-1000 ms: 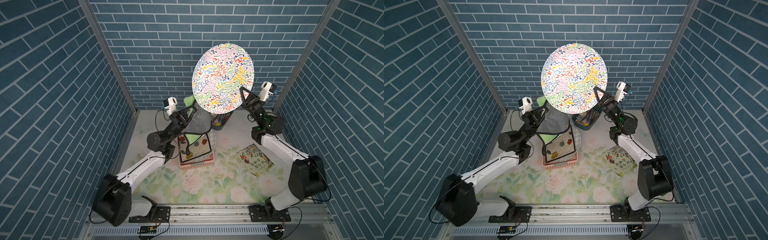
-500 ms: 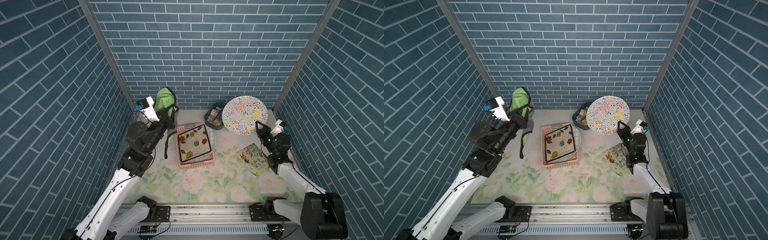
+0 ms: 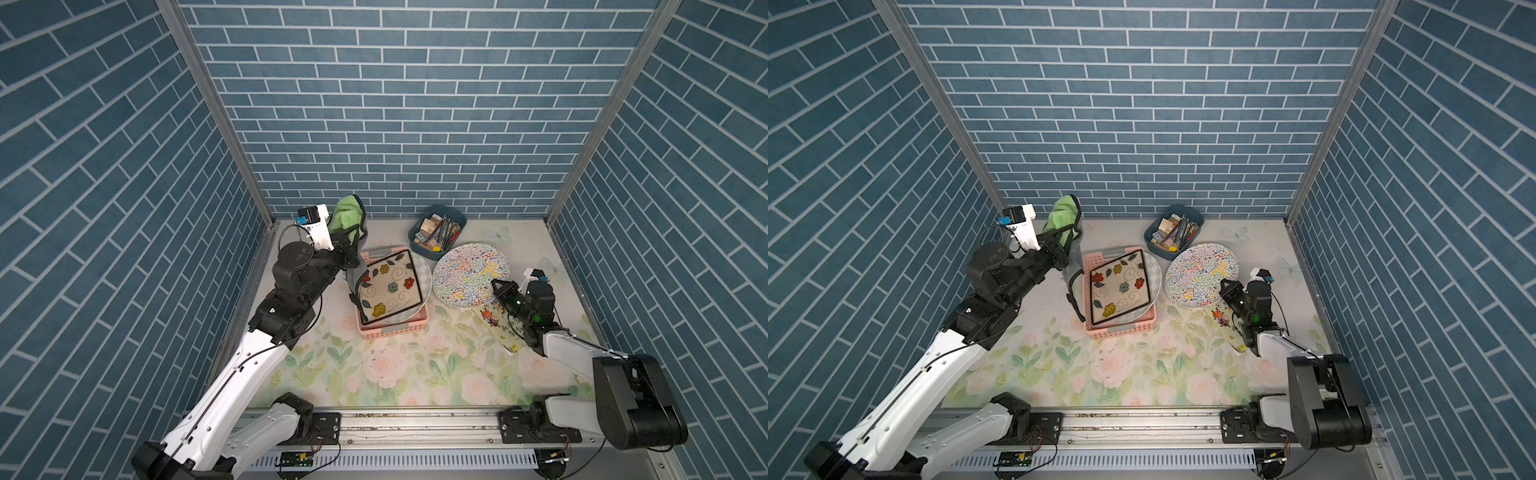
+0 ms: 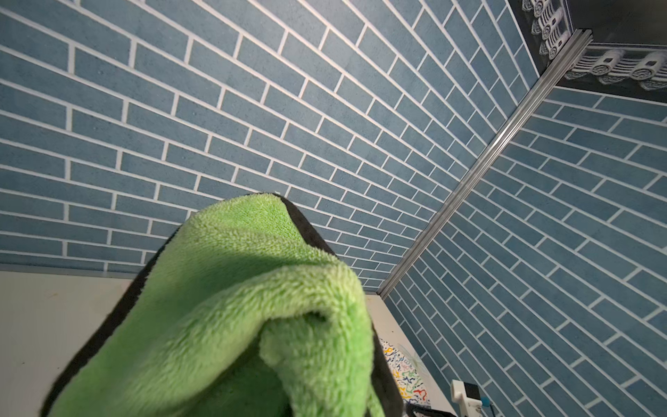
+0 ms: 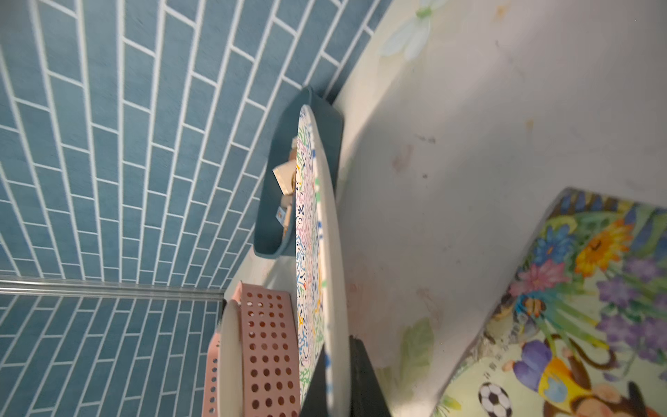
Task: Wipe the wet plate dry
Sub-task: Place the plate at the center of the board, then pick up the plate from the bin.
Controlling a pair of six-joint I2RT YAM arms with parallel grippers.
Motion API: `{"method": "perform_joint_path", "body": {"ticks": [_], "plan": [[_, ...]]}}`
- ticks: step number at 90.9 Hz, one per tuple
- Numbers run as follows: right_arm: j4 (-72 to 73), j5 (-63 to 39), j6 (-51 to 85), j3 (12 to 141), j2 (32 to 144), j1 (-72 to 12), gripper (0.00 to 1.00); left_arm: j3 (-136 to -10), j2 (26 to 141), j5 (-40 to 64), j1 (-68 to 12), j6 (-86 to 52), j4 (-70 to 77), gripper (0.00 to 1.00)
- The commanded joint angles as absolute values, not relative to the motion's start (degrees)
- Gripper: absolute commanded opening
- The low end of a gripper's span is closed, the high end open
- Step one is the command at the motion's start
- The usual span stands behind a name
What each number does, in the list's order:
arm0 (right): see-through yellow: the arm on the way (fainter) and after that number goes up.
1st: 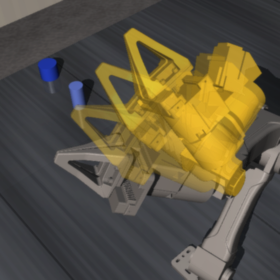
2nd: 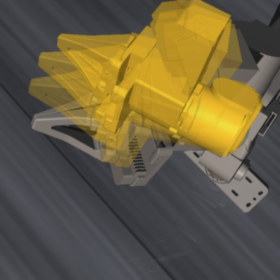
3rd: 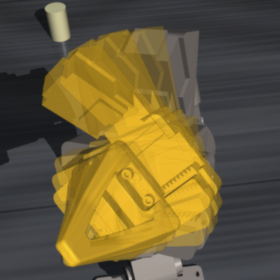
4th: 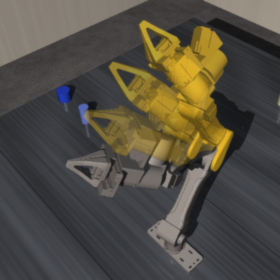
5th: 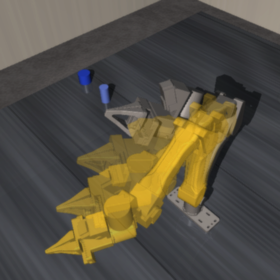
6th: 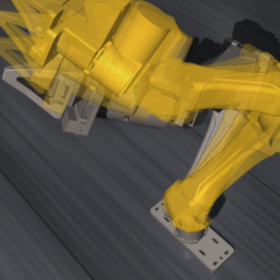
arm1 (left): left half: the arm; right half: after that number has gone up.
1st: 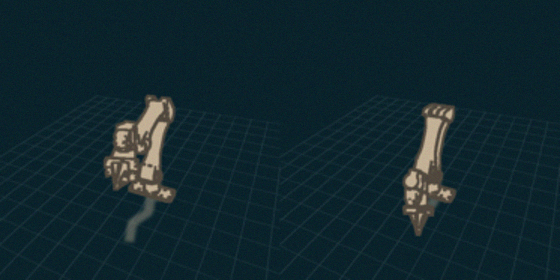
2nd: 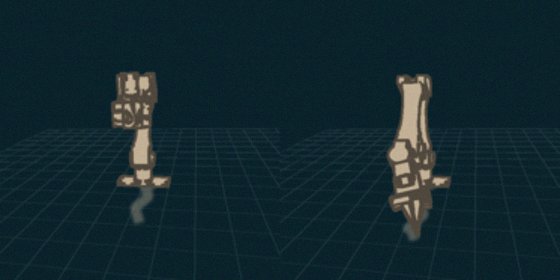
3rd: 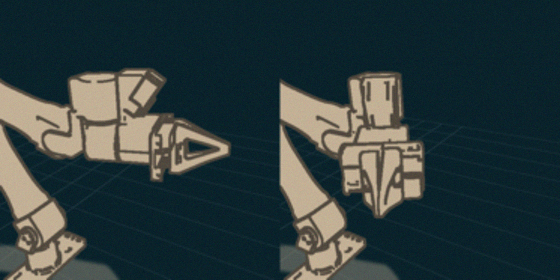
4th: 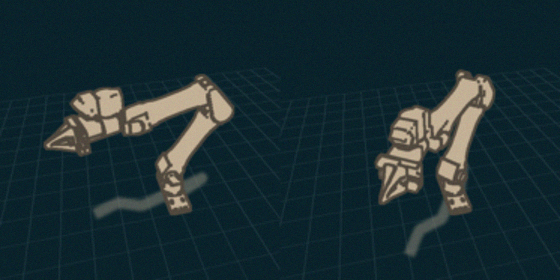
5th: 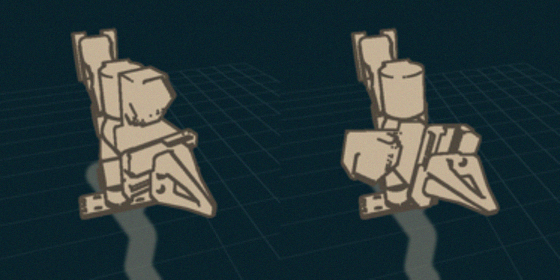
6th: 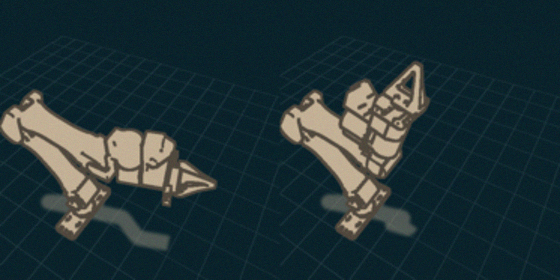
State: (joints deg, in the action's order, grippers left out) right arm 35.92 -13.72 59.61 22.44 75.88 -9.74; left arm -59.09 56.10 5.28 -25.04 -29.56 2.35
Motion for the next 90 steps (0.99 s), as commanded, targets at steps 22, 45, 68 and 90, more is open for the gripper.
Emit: {"method": "perform_joint_path", "body": {"ticks": [22,45,68,90], "plan": [[40.8,-11.0,60.6,22.2,86.3,-17.4,0.24,-56.8,56.7,7.9,-25.0,-31.3,6.1,0.00],[16.7,1.5,53.3,26.6,77.4,-17.5,0.99,-57.1,56.9,-0.8,-25.0,-24.5,-2.2,0.00],[9.1,10.0,45.7,35.8,65.3,-18.0,0.89,-61.0,60.9,-15.3,-24.9,-21.7,-15.8,0.00],[11.9,-18.9,39.0,55.3,82.4,-28.6,0.42,-59.6,63.4,-14.2,-24.9,-22.8,-15.6,0.00]]}}
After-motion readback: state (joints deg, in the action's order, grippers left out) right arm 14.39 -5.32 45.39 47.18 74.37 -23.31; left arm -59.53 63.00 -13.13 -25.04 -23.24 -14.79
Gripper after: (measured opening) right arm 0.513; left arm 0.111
